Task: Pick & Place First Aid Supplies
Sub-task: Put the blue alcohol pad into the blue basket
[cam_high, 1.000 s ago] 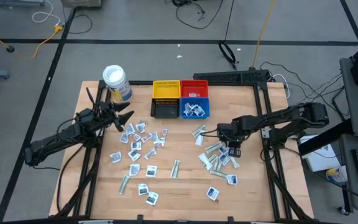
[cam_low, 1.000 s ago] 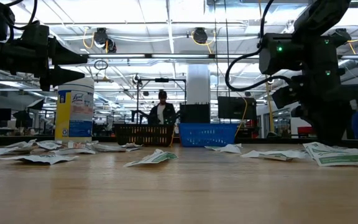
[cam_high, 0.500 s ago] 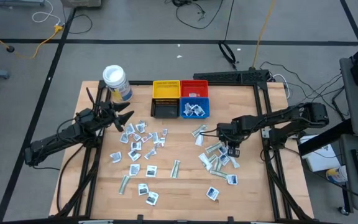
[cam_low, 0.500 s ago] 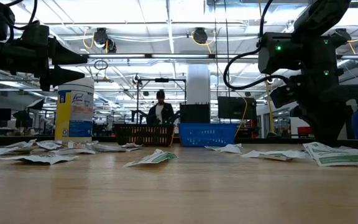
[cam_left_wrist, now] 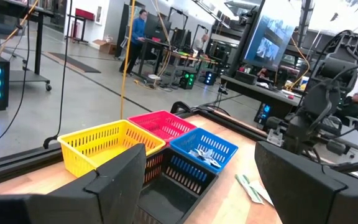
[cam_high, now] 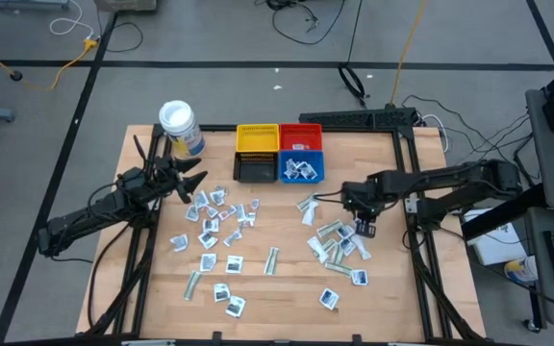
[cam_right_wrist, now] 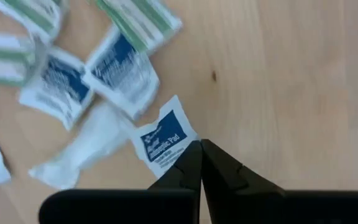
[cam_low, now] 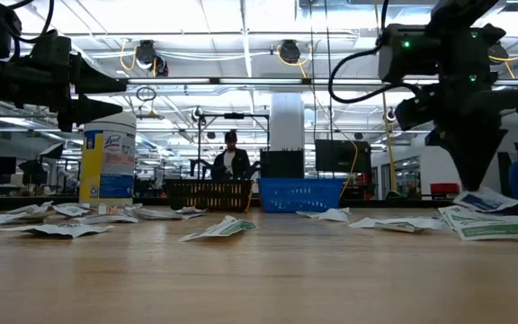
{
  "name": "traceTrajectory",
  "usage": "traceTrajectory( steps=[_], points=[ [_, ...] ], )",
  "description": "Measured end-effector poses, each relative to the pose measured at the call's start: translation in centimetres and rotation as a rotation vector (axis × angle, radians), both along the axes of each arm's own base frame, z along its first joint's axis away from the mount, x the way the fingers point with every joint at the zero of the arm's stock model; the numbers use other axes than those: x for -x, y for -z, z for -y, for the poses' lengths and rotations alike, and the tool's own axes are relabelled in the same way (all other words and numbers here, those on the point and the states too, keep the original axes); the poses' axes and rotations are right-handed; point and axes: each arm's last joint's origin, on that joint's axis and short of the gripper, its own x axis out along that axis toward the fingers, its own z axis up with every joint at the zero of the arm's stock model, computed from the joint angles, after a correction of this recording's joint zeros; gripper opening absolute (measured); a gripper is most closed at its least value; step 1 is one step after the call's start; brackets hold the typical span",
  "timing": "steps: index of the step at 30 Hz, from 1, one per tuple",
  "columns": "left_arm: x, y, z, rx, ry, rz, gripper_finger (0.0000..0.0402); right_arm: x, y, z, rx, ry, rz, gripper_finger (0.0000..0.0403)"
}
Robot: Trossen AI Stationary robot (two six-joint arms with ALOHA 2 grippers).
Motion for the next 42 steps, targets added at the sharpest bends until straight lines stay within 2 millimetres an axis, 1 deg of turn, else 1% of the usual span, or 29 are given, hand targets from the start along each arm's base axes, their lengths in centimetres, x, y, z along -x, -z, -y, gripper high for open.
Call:
traceTrajectory(
  steps=[7,18,24,26,30,42],
  points=[
    [0.0,0.0,0.0,0.0,0.0,0.0,0.0306,1.0,-1.5,0.5,-0.009,0.033,-0.051,0.0],
    [0.0,0.0,0.0,0.0,-0.001,0.0,0.0306,0.8,-6.3,1.8,-0.006,0.099,-0.032,0.0],
    [0.0,0.0,0.0,0.0,0.0,0.0,0.0306,0.5,-7.7,2.3,-0.003,0.124,-0.013,0.0],
    [0.0,0.0,0.0,0.0,0.0,0.0,0.0306,-0.1,-7.9,2.7,-0.002,0.133,-0.015,0.0],
    [0.0,0.0,0.0,0.0,-0.001,0.0,0.0306,-2.2,-8.2,3.9,0.004,0.144,-0.007,0.0],
    [0.0,0.0,0.0,0.0,0.0,0.0,0.0306,-8.8,-8.7,9.3,0.014,0.17,0.008,0.0]
  ],
)
